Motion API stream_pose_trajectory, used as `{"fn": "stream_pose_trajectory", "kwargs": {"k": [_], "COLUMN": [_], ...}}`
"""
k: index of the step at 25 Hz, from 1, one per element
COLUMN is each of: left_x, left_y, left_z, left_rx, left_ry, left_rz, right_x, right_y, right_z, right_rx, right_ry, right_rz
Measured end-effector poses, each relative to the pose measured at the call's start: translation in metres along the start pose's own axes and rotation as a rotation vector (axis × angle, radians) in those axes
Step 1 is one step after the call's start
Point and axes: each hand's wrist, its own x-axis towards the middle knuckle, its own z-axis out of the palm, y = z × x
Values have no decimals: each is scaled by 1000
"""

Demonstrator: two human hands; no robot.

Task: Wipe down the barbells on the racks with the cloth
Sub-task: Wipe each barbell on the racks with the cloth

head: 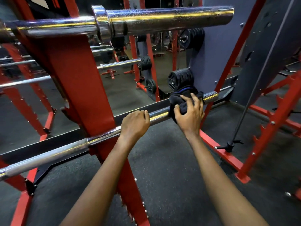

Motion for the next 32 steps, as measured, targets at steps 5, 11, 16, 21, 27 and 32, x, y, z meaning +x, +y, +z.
{"fn": "stream_pose_trajectory", "kwargs": {"k": [5,11,16,21,27,32], "left_x": [0,4,26,24,26,47], "left_y": [-2,-1,32,66,67,92], "left_z": [5,4,0,19,22,33], "left_rx": [5,94,286,212,258,245], "left_ry": [30,-8,-63,-46,-37,-43], "left_rz": [4,7,31,-24,-97,-53], "right_x": [-8,31,35,48,69,55], "right_y": [-3,34,23,47,70,81], "right_z": [1,-10,-3,-4,-1,-2], "right_rx": [-72,-62,-101,-5,-28,53], "right_ry": [-72,23,-68,-58,108,-10], "right_rz": [-126,-122,-288,-483,-122,-380]}}
